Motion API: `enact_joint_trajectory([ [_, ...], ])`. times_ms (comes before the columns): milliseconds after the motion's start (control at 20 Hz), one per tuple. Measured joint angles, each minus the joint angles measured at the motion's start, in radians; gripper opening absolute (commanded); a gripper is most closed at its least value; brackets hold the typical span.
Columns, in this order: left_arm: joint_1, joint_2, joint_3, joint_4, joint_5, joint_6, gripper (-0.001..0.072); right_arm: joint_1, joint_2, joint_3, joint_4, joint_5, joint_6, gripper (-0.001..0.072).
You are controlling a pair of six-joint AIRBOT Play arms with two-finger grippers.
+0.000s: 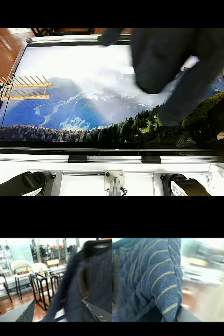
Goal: Fold the shirts.
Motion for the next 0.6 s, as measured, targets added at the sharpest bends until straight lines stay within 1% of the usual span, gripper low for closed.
enact_joint_trajectory([
  [100,0.000,-0.002,0.000,0.000,-0.003,0.000,0.0675,-0.092,0.025,0.000,-0.056,0.042,0.052,0.0097],
  [200,0.000,-0.002,0.000,0.000,-0.003,0.000,0.0674,-0.169,0.043,0.000,-0.090,0.071,0.083,0.0097],
  [400,0.000,-0.003,0.000,0.000,-0.004,-0.003,0.0674,-0.288,0.059,0.000,-0.135,0.093,0.114,0.0097],
  [600,0.000,-0.003,0.000,0.000,-0.004,-0.019,0.0674,-0.378,0.063,0.000,-0.146,0.100,0.138,0.0097],
])
